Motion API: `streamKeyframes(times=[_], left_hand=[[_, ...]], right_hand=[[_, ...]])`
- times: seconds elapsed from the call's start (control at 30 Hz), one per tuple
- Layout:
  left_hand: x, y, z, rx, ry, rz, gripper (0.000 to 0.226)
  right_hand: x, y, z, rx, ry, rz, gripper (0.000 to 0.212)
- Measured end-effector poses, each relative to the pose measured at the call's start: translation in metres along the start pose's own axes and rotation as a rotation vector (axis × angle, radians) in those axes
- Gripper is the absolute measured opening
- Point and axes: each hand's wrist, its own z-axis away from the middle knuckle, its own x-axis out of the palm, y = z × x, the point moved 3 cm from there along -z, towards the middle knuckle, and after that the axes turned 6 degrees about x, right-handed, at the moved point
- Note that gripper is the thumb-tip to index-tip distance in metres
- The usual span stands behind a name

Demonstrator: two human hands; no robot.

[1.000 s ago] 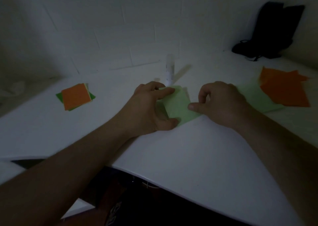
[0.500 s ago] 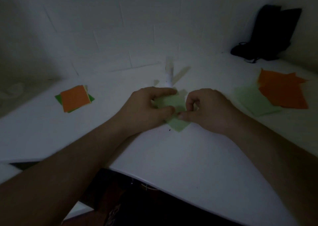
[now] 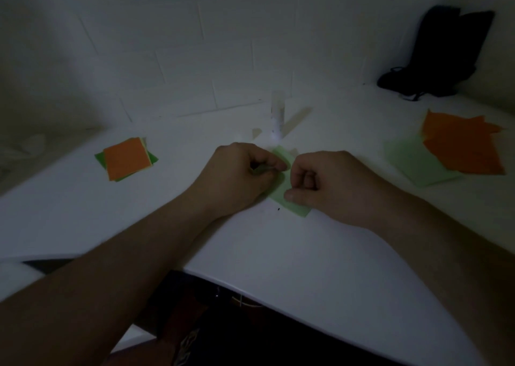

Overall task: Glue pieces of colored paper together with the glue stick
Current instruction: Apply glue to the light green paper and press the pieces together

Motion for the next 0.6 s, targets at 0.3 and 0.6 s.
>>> streamKeyframes(times=[0.3,0.6], left_hand=[[-0.003,0.004,0.003,-0.057,0.000,0.061,0.025],[-0.001,0.003,0.003,-0.055,-0.012,0.033,0.024]], right_hand=[[-0.006,0.000,0.002,0.047,0.024,-0.115,0.020],[-0.007,0.008,0.002,0.209,0.058,0.074,0.058]])
